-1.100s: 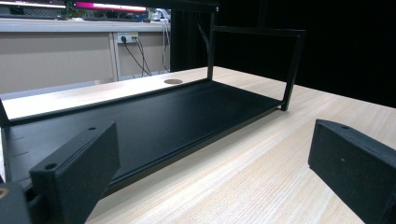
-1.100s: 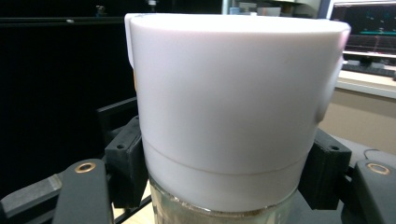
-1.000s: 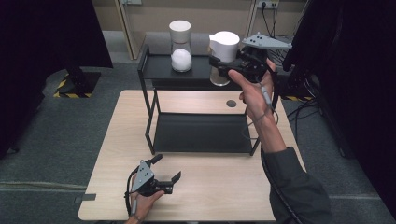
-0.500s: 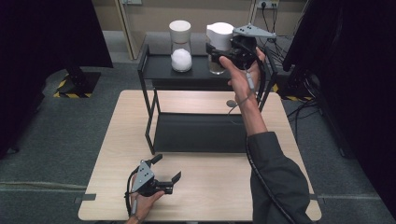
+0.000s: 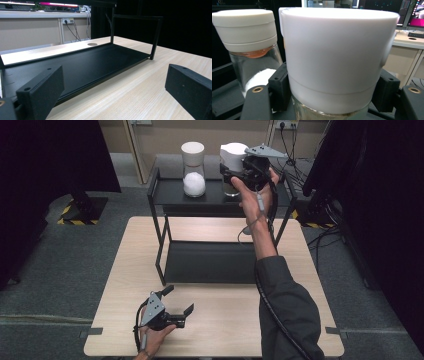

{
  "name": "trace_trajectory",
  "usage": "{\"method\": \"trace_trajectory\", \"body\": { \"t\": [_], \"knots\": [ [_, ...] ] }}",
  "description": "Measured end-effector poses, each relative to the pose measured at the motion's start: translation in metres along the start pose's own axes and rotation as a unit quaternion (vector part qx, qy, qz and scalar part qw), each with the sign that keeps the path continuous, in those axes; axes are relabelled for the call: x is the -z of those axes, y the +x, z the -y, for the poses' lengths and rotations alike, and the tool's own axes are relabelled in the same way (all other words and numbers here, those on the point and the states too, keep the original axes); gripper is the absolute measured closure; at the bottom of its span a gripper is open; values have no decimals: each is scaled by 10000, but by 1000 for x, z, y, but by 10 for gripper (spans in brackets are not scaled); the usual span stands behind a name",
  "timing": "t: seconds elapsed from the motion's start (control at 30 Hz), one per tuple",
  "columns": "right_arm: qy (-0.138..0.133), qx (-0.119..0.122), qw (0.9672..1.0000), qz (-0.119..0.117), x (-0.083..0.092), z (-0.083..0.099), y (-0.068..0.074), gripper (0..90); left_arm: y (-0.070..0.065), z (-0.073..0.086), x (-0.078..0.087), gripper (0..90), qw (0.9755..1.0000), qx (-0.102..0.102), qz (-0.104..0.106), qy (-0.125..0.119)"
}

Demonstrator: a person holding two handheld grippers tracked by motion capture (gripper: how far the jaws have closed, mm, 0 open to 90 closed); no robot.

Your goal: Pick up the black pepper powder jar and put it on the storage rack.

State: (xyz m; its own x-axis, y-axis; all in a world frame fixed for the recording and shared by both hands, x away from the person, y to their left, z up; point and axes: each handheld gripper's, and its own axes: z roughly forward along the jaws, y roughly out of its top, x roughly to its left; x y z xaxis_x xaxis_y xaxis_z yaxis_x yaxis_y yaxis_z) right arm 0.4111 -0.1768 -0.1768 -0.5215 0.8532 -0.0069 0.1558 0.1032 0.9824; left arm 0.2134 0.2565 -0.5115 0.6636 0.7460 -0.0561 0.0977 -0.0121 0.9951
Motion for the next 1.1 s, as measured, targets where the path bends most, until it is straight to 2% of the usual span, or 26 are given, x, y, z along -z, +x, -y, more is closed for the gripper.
{"method": "trace_trajectory", "body": {
  "t": [0.7, 0.77, 0.87, 0.93, 1.1],
  "knots": [
    [-40, 35, 9999, 124, -10, 10, 5, 303, -1, 0, -1, 19, 10000, 11, 6, 7],
    [-62, 154, 9996, 217, -10, 11, 9, 231, -1, 0, -1, 19, 10000, 0, 9, 8],
    [-47, 16, 9996, 263, -10, 10, 12, 86, -1, 0, -1, 20, 10000, 3, 1, 9],
    [-18, -83, 9995, 306, -9, 9, 13, 48, -1, 0, -1, 20, 10000, 3, 0, 12],
    [-8, -158, 9995, 276, -5, 10, 12, 16, -1, 0, -1, 20, 10000, -7, 3, 12]
  ]
}}
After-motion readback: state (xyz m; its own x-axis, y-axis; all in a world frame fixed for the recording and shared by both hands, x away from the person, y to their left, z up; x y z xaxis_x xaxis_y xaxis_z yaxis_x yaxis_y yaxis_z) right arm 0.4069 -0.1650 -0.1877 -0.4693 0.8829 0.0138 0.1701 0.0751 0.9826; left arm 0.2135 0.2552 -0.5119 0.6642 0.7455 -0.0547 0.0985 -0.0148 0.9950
